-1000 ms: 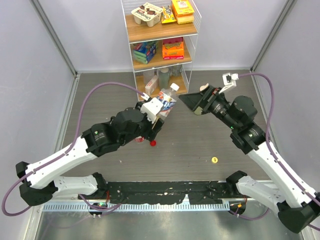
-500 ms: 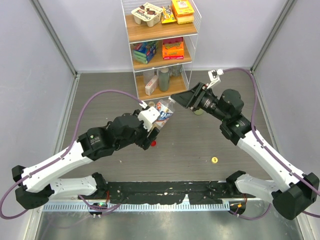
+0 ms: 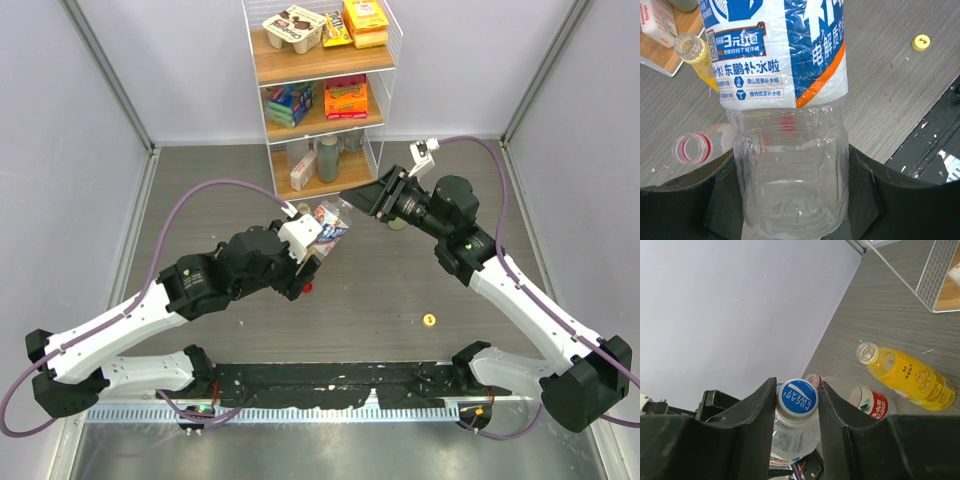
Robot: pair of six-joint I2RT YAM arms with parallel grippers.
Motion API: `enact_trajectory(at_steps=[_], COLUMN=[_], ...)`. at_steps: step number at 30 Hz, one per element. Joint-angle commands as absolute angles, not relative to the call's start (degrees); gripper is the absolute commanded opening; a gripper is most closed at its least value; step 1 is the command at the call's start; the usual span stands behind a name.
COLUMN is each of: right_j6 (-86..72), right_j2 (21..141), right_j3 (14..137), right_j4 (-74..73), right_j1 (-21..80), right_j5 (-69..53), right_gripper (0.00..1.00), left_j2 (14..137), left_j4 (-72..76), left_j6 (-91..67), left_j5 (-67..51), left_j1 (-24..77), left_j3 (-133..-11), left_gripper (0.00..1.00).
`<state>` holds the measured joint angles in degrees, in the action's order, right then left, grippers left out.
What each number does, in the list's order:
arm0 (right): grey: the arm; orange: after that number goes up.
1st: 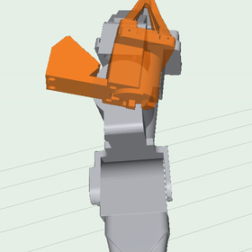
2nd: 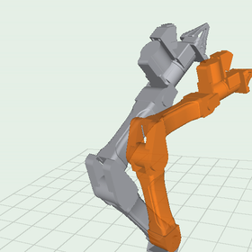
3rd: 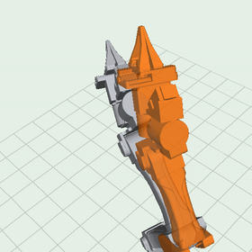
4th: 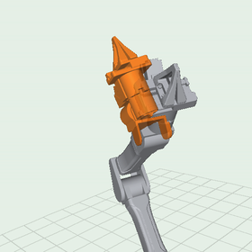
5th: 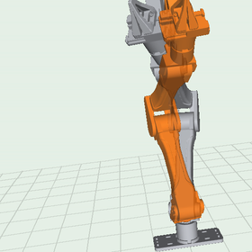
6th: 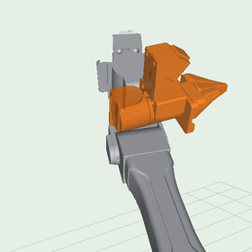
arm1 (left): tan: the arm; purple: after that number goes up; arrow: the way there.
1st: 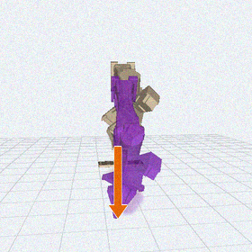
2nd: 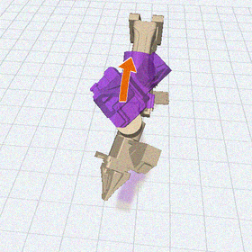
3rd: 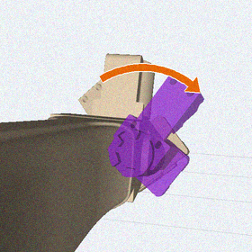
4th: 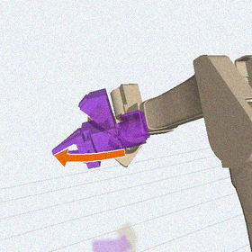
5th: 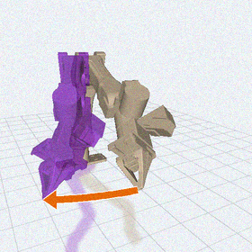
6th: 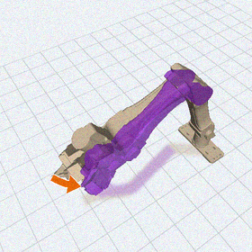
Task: Unscrew the bottle caps
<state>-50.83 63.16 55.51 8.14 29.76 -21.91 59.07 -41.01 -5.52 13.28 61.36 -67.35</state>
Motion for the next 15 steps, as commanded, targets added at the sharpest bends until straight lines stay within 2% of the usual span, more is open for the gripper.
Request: enact_trajectory(at_steps=[1,3,4,15], right_j6=[-51.2,-51.1,-51.0,-48.8], right_j2=[62.0,61.5,61.3,58.0], right_j3=[56.3,56.2,56.1,52.9], right_j4=[10.7,10.7,10.9,17.5], right_j1=[29.6,29.7,29.9,29.7], right_j5=[-22.2,-22.2,-22.1,-25.2], right_gripper=[0.22,0.11,0.02,0.02], left_j2=[59.2,59.3,59.3,56.6], left_j4=[-39.4,-39.3,-39.3,-34.1], left_j6=[-5.1,-5.2,-5.2,-8.3], left_j5=[12.9,12.8,12.8,8.1], left_j1=[61.2,61.2,61.3,61.2], left_j3=[-68.1,-68.0,-67.9,-66.2], left_gripper=[0.14,0.13,0.13,0.02])
